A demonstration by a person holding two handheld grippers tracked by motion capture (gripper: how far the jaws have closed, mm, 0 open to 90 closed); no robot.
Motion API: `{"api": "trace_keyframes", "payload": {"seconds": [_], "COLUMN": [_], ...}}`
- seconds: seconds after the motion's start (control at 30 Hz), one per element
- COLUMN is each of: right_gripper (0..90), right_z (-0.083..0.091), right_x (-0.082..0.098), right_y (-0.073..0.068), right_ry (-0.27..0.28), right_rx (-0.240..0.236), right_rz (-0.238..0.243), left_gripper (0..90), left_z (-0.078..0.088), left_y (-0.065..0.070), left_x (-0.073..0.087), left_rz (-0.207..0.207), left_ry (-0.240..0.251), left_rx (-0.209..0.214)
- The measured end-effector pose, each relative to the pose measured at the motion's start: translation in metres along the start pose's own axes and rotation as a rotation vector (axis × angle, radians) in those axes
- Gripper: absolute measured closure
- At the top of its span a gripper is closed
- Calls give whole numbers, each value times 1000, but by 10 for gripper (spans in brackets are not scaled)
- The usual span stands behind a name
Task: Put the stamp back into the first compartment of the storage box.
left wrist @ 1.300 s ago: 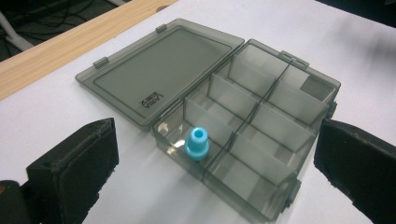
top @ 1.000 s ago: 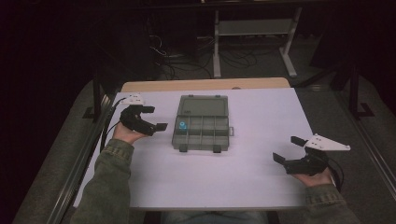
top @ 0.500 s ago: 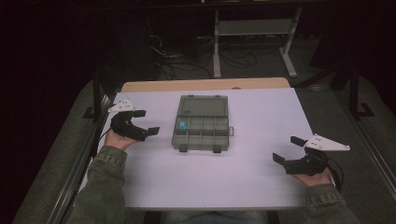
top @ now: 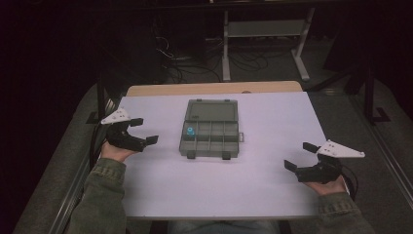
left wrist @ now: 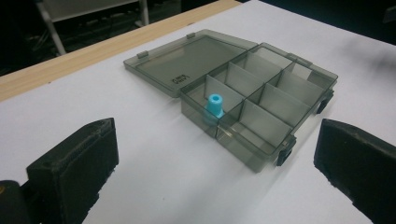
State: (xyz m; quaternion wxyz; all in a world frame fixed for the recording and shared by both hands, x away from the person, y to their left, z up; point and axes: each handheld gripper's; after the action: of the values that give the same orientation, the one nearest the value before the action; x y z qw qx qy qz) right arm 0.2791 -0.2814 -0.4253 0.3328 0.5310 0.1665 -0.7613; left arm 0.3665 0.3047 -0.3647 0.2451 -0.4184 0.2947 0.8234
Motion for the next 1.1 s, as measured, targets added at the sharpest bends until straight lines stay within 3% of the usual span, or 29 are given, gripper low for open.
{"api": "trace_keyframes", "payload": {"seconds": [0.7, 1.1], "right_gripper": [0, 0], "right_z": [-3, -3], "right_x": [0, 0], "right_y": [-1, -1], "right_ry": [-17, -17], "right_rx": [-15, -12], "right_rz": [1, 7], "left_gripper": [0, 0], "left_z": [38, 52], "left_y": [-13, -14], "left_x": [41, 60], "left_rz": [51, 70], "left_ry": [76, 146], "left_rx": [-68, -72]}}
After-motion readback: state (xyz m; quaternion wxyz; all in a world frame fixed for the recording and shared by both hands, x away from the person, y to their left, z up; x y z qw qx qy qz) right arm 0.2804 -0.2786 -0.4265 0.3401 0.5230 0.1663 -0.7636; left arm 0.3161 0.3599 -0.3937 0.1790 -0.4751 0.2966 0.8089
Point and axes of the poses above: each handheld gripper's, and its own axes: z roughly backward along the jaws, x roughly out of its underside, y roughly to its right, and after that the axes turned 13 degrees about z, right-handed
